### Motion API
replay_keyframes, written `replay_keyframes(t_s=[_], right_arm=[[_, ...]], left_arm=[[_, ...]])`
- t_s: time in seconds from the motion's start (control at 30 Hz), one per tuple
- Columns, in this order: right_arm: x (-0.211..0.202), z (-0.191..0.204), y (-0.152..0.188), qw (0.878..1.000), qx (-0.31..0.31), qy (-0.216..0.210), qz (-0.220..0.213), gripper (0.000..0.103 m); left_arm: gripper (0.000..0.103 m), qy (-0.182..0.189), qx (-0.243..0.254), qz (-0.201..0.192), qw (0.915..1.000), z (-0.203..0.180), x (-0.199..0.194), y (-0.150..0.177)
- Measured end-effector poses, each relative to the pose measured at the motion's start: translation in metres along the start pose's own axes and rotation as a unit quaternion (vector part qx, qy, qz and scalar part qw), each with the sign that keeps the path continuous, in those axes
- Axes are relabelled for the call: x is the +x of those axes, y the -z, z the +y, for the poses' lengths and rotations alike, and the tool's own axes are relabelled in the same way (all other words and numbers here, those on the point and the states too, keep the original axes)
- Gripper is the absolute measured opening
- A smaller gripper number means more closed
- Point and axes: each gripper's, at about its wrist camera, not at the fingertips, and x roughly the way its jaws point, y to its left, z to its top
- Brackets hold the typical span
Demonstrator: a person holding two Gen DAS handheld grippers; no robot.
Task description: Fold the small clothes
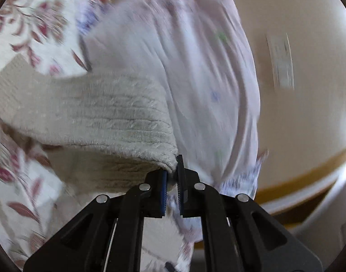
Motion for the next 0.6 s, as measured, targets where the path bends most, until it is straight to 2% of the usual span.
replay_keyframes(t_s=[0.13, 0.3, 0.37, 0.43, 0.53, 0.57, 0.6], right_arm=[[-0.002, -0.004, 0.002, 1.000, 0.006, 0.002, -0.001, 0.070], [-0.004, -0.011, 0.006, 1.000, 0.013, 0.007, 0.000, 0.070], [-0.004, -0.014, 0.007, 1.000, 0.014, 0.010, 0.000, 0.070], [-0.005, -0.018, 0.009, 1.000, 0.016, 0.013, 0.000, 0.070], [-0.006, -0.022, 0.010, 1.000, 0.020, 0.015, 0.000, 0.070], [-0.006, -0.022, 0.010, 1.000, 0.021, 0.015, 0.000, 0.070], [-0.006, -0.023, 0.010, 1.000, 0.021, 0.015, 0.000, 0.070]], left_arm=[[0.007, -0.034, 0.035, 0.067, 0.9966, 0.001, 0.041, 0.047], [0.007, -0.098, 0.024, 0.131, 0.9862, 0.031, 0.083, 0.092], [0.007, -0.112, 0.016, 0.149, 0.9824, 0.040, 0.088, 0.102], [0.007, -0.111, 0.001, 0.157, 0.9814, 0.046, 0.086, 0.105], [0.008, -0.092, -0.032, 0.153, 0.9835, 0.049, 0.080, 0.092], [0.014, -0.091, -0.037, 0.148, 0.9841, 0.050, 0.076, 0.087], [0.026, -0.094, -0.043, 0.141, 0.9846, 0.054, 0.072, 0.084]])
